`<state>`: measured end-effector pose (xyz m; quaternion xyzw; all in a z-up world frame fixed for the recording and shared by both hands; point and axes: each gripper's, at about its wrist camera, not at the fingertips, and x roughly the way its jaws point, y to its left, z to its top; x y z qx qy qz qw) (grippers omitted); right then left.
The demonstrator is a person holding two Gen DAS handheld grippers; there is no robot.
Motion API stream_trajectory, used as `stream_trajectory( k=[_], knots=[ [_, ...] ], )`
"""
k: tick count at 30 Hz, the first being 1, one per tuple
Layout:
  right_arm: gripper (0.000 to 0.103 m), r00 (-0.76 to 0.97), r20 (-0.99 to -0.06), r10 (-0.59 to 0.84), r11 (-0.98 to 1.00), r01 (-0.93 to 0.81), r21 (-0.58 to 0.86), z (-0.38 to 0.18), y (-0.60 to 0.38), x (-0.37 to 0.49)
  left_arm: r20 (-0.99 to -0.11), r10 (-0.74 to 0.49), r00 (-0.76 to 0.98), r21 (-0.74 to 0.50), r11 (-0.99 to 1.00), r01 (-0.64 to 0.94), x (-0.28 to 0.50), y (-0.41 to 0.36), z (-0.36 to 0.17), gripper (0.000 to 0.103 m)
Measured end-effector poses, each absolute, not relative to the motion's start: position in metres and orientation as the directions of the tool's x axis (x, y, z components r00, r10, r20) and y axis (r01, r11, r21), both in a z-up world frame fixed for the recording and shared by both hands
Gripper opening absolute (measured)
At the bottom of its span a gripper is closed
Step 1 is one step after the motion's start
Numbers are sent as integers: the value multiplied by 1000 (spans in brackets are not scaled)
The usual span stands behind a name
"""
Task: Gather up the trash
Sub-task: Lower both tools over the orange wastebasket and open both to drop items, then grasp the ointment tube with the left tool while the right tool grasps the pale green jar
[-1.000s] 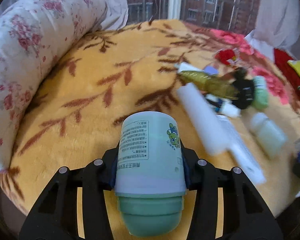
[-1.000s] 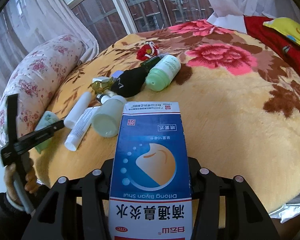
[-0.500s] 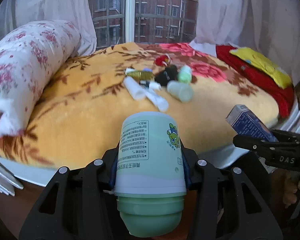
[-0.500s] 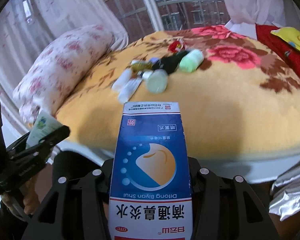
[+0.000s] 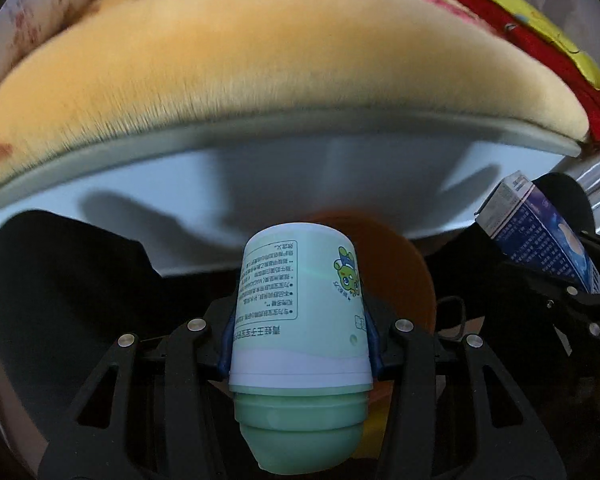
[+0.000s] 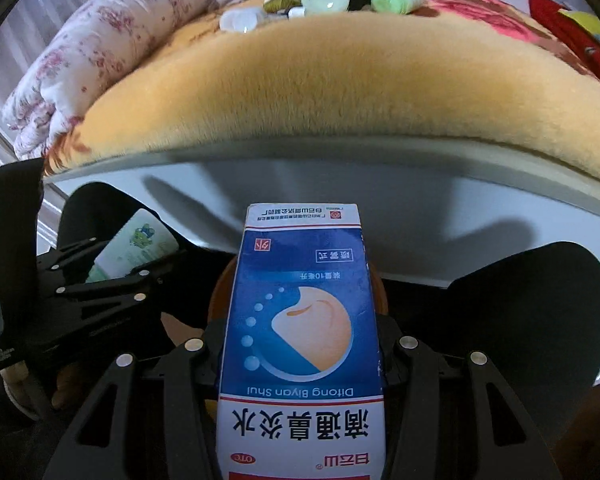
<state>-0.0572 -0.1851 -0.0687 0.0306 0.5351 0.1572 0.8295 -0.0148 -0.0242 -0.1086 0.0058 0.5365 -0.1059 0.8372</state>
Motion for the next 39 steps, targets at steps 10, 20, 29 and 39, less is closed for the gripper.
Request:
stream_trajectory(
  k=[10,20,29,39],
  knots=[
    [83,312,-918,244,959,-219,181,-94,-180,-40,-943,-107,315,-55,984,170,-1,-32,-132,64],
    [81,367,-894,257,962,-187,200,-74,-193,-50,-913,-85,398,-18,985,169,-7,-28,-112,67],
    [76,483,-827,288,954,-216,206,-16,-201,-54,-820,-32,572,88,980,181,-17,-32,-52,67],
    [69,561,-764,318,947,-226,228,54,-203,88,-704,-68,707,-21,997,75,45,-5,26,79]
  ],
)
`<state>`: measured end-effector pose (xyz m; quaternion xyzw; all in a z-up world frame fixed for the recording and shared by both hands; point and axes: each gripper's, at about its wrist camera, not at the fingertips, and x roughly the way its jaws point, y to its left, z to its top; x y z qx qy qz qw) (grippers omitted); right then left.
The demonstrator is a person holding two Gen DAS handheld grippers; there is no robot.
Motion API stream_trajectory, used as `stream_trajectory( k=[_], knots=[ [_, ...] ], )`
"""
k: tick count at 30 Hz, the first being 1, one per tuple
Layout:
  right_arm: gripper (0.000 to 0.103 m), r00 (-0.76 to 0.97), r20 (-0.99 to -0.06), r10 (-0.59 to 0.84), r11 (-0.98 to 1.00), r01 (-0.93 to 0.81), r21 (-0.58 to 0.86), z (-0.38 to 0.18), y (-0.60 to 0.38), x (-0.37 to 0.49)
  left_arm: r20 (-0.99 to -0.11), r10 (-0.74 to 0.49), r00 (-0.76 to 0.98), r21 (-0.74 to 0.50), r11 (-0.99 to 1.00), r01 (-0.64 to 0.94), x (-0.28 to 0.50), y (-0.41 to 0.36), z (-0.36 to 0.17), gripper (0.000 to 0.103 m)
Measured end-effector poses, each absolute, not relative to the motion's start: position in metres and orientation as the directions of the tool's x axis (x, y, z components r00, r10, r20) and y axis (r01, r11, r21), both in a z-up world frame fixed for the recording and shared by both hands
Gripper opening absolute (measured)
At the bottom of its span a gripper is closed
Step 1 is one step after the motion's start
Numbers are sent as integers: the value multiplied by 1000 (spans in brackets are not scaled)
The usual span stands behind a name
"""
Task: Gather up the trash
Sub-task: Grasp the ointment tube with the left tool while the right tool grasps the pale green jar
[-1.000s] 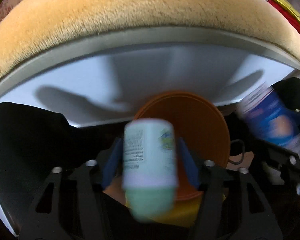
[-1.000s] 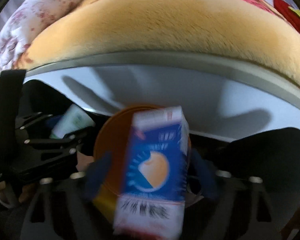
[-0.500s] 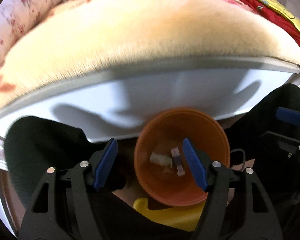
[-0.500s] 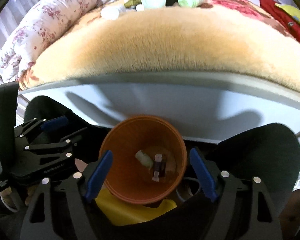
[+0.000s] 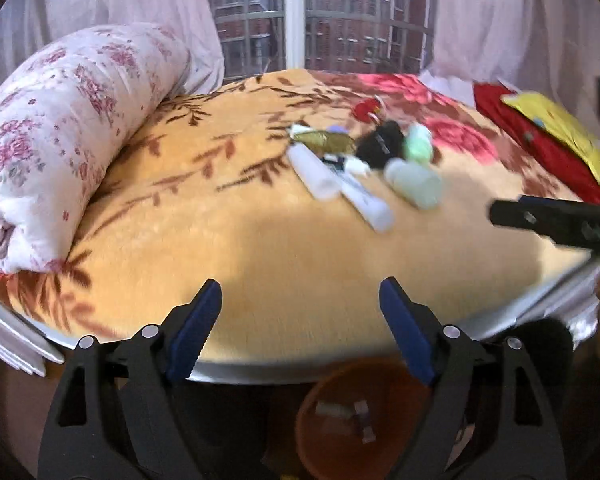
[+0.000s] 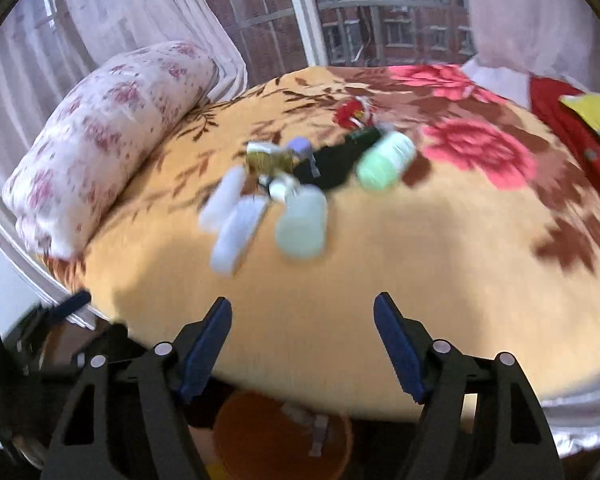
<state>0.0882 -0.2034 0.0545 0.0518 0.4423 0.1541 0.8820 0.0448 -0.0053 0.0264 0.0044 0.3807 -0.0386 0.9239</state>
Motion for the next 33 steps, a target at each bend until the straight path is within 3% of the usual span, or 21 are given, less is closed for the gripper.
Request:
stream_trajectory(
  k=[4,9,13,17,22,26,33],
  knots=[
    [62,487,-813,320,945,-226,236,52,-188,152,-729,-105,677,-100,994,47,68,7,22,79],
    [61,324,-891,319,943,-206,263,26,-176,210,-758,-114,642,-126,992,27,80,11,9,79],
    [44,135,-935,327,937,-174,302,-5,-168,235,-767,-138,627,-153,988,29,85,16,3,79],
    [42,78,-939,335,933,-167,319,-20,-167,247,-774,-152,615,-159,986,45,87,12,-2,79],
    [42,163,-932,323,929,-243,279,-13,-162,227,-785,-162,598,-156,986,61,90,1,-4,79],
    [42,266,-884,384,916,-230,329,5,-180,200,-793,-181,582,-165,983,80,99,-12,-3,79],
    [42,561,-767,312,950,-167,264,37,-233,111,-797,-298,526,-302,950,81,129,-38,1,79]
  ],
)
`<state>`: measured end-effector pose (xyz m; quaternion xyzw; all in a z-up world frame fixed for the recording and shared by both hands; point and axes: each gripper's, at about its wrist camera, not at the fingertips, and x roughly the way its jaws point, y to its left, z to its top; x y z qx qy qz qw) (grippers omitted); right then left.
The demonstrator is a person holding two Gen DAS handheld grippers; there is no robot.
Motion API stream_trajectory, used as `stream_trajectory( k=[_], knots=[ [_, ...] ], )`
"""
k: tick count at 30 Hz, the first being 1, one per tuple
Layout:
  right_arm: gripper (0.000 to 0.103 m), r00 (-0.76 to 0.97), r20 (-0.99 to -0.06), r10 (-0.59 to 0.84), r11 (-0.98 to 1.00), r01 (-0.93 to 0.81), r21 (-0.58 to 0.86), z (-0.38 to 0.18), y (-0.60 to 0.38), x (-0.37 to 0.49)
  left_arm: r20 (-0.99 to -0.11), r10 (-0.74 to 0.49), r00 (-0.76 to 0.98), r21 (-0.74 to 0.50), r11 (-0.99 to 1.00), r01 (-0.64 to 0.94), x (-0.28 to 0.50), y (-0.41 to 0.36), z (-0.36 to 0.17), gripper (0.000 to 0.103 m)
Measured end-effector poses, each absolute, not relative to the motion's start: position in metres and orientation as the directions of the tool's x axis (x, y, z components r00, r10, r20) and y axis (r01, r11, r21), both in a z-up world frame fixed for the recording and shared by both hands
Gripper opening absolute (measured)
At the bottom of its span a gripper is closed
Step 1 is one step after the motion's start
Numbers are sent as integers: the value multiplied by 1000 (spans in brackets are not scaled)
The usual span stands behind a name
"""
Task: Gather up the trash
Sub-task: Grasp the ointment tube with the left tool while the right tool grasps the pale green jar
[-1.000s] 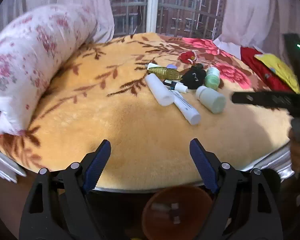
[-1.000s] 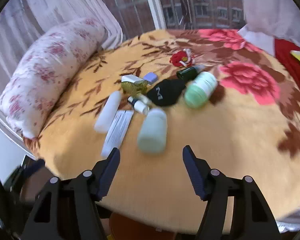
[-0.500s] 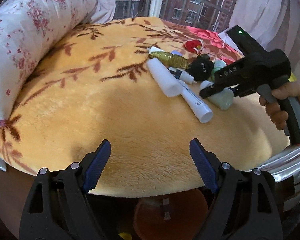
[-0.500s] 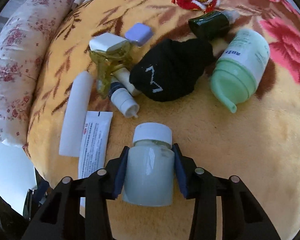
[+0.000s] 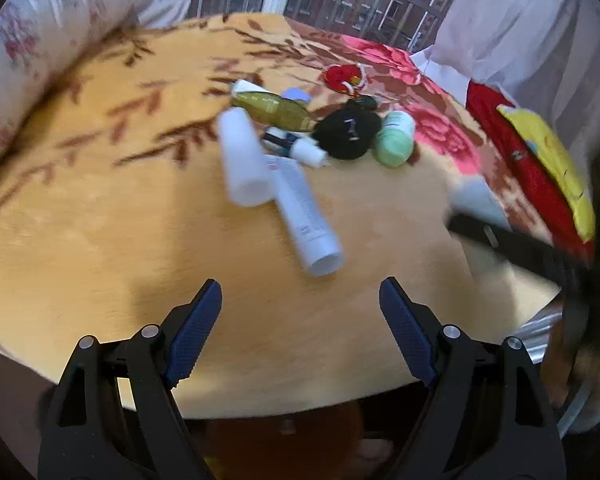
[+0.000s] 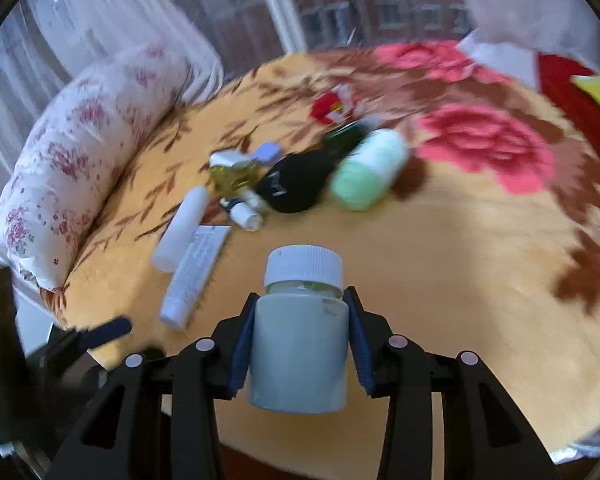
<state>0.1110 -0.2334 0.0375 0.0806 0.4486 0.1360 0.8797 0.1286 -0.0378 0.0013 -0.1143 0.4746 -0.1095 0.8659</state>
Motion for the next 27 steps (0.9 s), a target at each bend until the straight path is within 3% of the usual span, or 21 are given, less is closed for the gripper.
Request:
stream_trajectory(
  k=[8,14,17,21,24,27],
  knots=[
    [42,618,-729,293,951,-107,291,33,-288,72,-823,-312,474,-368,930,-27,177,-53,-11,79],
    [42,595,-731,334,930,-83,358,14,-304,69,-864,-255,434,-304,951,-47,217,-62,-24,79],
    [42,588,-730,349,924,-86,372,9,-302,69,-885,-174,431,-195,981,-5,221,-70,-27,64],
    [42,591,-721,363,918,-95,384,8,-296,67,-856,-155,493,-159,987,35,211,-58,-27,31],
    [42,590,-717,371,915,-98,392,8,-291,66,-812,-218,542,-213,974,75,198,-43,-27,29],
    [42,583,-714,387,908,-106,405,9,-286,64,-779,-221,587,-187,975,119,175,-43,-16,29]
  ],
)
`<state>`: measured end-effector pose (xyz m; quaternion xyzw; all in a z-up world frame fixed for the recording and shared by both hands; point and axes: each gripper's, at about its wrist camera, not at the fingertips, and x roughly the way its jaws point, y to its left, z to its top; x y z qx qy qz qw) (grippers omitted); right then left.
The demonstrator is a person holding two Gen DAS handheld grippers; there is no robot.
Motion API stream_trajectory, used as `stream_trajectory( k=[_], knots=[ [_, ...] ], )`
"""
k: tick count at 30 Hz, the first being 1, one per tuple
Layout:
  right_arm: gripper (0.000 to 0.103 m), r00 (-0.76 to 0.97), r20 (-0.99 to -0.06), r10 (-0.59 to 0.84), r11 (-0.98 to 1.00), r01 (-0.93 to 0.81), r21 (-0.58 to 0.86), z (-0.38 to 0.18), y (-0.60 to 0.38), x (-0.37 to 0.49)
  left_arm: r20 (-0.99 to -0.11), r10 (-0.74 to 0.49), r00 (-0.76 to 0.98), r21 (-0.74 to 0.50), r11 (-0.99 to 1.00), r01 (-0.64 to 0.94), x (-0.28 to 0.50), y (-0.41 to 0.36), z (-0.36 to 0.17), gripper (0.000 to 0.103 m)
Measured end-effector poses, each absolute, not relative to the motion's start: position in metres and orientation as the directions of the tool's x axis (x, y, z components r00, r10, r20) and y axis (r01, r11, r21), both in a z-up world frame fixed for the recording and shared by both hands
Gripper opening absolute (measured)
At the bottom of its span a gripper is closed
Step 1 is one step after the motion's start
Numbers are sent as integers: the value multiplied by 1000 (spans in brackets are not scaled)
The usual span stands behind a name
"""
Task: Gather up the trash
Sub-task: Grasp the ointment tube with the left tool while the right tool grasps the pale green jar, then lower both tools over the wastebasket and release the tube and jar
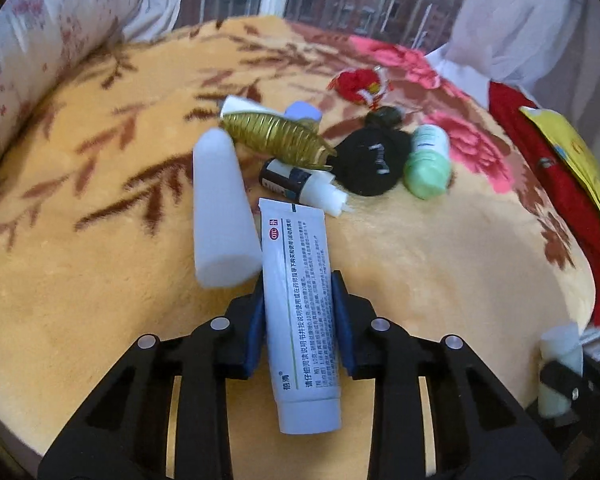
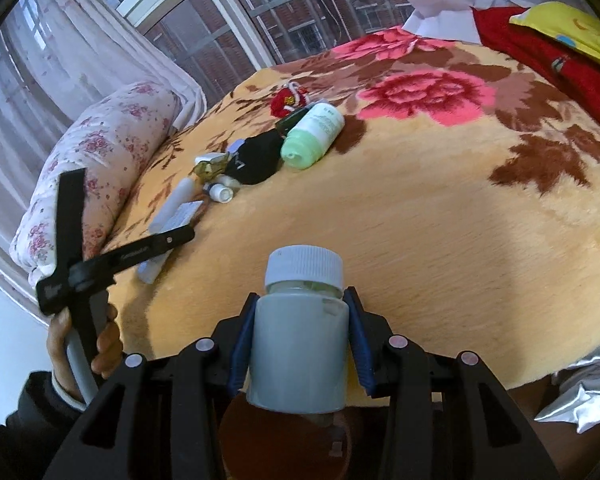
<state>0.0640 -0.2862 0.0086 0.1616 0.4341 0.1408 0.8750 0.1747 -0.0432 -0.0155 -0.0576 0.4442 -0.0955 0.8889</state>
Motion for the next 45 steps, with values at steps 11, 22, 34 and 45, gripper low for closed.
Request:
stream_trajectory(
  k=[11,22,34,45],
  knots=[
    [42,629,-678,381,916,-161,367,33,-253,35,-629,-259,733,-105,963,250,51,-38,47,29],
    [42,519,-758,395,917,-271,292,-4,-202,-44,-721,-296,626,-140,948,287,-33,-24,-32,29],
    [42,298,-885,357,931,-192,311,-97,-191,-35,-899,-254,356,-199,962,185,-3,-18,-118,30],
    [64,287,-891,351,934,-169,314,-104,-191,-31,-918,-256,302,-221,964,147,3,-15,-127,58]
  ],
)
